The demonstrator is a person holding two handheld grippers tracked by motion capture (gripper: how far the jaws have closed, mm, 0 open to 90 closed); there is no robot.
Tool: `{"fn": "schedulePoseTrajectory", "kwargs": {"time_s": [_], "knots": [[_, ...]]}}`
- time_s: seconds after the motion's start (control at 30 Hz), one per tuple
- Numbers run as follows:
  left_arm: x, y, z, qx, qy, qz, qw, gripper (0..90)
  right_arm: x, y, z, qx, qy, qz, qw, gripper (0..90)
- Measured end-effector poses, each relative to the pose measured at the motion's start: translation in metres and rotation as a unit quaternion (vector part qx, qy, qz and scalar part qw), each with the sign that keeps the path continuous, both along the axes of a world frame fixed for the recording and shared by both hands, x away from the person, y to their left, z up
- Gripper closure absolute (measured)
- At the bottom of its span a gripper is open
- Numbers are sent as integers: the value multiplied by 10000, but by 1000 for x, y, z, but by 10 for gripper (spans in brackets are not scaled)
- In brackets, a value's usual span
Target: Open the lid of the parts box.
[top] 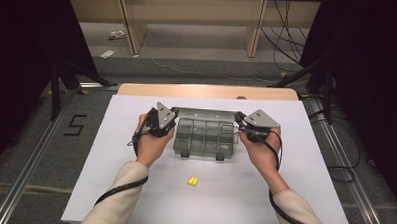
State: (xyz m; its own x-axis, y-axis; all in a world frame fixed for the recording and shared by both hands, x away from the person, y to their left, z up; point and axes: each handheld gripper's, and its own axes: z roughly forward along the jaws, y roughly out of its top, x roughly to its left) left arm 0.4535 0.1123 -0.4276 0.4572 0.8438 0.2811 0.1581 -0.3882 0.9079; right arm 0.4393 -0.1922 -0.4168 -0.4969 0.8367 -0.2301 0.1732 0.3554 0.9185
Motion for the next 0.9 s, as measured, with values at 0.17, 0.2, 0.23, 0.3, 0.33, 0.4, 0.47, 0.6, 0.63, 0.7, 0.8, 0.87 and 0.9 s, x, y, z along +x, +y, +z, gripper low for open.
{"fn": "schedulePoseTrajectory", "kwargs": {"time_s": [0.17,0.2,0.23,0.3,0.33,0.4,0.47,0.6,0.63,0.7,0.8,0.87,0.9], "knots": [[0,0,1,-16,28,-7,10000,824,4,1,1,109,21,-89,9999,826],[0,1,1,-37,47,-4,10000,826,4,1,1,121,51,-100,9999,827],[0,1,1,-52,60,-1,10000,831,5,1,1,152,59,-120,9998,827],[-1,1,2,-87,86,0,9999,834,6,1,2,179,98,-128,9997,828],[-1,2,3,-105,86,2,9999,836,7,1,2,189,107,-131,9997,828],[-1,2,4,-135,116,-3,9998,837,9,1,3,236,130,-154,9995,829],[0,2,4,-162,164,23,9997,837,9,1,3,253,154,-157,9994,830],[7,1,7,-184,247,80,9995,835,13,2,3,279,210,-189,9992,831],[8,1,7,-186,245,88,9995,834,14,3,3,310,226,-209,9990,831],[12,1,9,-185,280,105,9994,835,16,3,4,358,249,-225,9988,831],[17,1,10,-212,298,103,9993,834,20,3,5,368,268,-249,9987,831],[20,1,10,-270,295,103,9991,833,23,4,7,363,263,-280,9986,832],[21,1,10,-284,297,104,9991,833,23,4,7,363,263,-280,9986,832]]}}
